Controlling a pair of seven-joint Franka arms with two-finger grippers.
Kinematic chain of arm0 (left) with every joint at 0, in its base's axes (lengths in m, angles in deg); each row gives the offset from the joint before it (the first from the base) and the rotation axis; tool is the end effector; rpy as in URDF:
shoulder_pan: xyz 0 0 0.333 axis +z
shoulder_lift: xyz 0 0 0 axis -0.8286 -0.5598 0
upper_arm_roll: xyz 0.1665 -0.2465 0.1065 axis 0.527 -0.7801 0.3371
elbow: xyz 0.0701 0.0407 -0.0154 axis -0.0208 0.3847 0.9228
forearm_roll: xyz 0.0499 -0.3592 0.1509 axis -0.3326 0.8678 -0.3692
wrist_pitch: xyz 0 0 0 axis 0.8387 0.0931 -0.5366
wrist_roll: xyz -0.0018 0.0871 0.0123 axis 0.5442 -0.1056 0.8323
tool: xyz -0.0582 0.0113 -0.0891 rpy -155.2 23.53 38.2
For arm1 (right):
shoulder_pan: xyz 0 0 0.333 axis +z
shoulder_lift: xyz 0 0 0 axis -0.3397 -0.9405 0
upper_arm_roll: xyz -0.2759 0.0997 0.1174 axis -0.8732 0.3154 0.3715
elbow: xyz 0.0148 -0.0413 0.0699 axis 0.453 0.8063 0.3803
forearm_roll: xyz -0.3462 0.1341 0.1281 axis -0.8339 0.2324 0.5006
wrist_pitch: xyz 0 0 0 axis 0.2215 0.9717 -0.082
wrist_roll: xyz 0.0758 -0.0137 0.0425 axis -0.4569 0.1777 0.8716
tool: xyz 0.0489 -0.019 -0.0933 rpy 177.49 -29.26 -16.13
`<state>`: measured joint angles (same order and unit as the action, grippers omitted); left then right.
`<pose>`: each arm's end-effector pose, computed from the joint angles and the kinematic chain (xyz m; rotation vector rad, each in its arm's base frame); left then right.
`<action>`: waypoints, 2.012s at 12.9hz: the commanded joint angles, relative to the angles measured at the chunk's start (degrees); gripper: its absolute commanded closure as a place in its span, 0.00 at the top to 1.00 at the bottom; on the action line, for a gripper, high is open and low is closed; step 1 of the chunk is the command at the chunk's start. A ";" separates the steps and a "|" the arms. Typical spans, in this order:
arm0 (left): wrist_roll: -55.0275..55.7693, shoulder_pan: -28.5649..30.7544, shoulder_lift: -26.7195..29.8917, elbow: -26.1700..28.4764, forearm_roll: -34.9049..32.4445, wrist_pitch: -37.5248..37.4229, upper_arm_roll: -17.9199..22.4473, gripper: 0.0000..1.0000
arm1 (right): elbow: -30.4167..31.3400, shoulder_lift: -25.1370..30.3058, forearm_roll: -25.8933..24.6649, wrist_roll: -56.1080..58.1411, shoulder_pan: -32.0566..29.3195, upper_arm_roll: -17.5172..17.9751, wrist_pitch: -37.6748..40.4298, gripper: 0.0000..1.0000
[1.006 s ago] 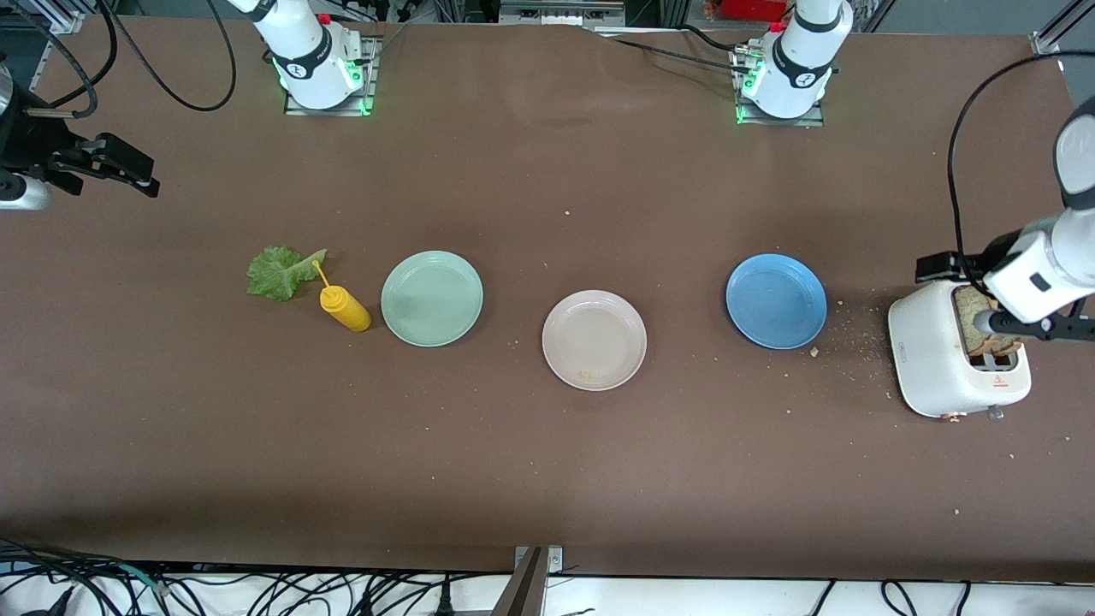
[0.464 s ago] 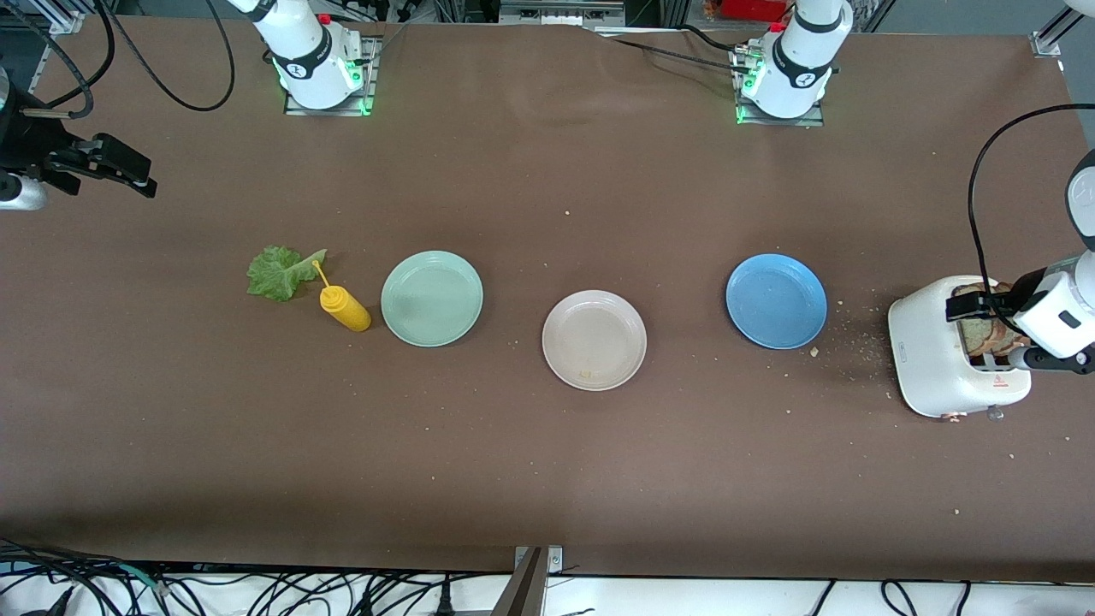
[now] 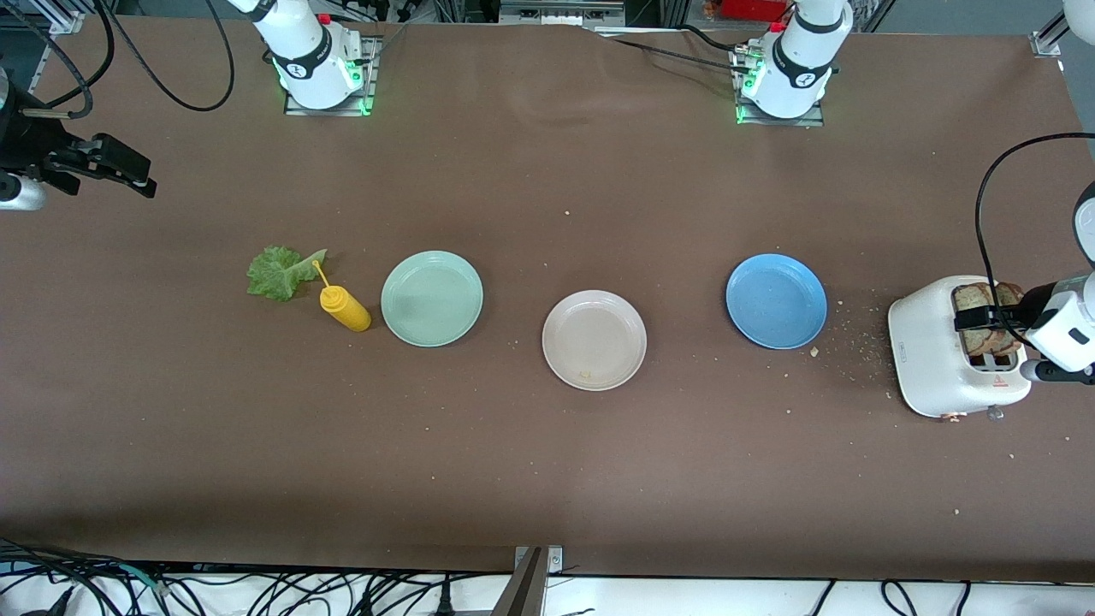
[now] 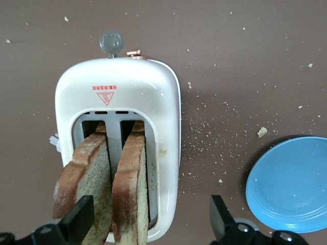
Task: Make sandwich in beige plate with both arms
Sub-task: 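Reach the left gripper down and grasp a bread slice in the toaster, then lift the bread out with the left gripper while the right gripper reaches out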
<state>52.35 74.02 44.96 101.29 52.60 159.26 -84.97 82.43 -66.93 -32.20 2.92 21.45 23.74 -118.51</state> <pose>0.6449 0.1556 0.3825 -3.0606 -0.0218 0.2726 0.5429 0.0095 0.6206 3.1273 -0.0302 -0.0699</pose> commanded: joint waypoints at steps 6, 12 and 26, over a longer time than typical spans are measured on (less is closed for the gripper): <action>-1.14 2.69 -0.06 0.48 -1.27 -1.52 -0.73 0.00 | 0.41 0.50 0.09 -0.31 -0.10 0.10 -0.21 1.00; -4.39 2.77 0.38 -0.31 -1.27 -1.70 -0.73 0.00 | -0.47 0.32 0.09 -0.30 -0.10 0.18 -0.74 1.00; -3.77 -0.20 3.46 -17.79 -1.01 -26.65 -6.25 0.00 | -2.31 -5.74 2.37 6.98 -0.54 0.10 -5.76 1.00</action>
<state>48.97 75.60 48.67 87.01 52.60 136.36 -89.21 82.18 -71.12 -31.19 7.49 21.35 23.76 -124.70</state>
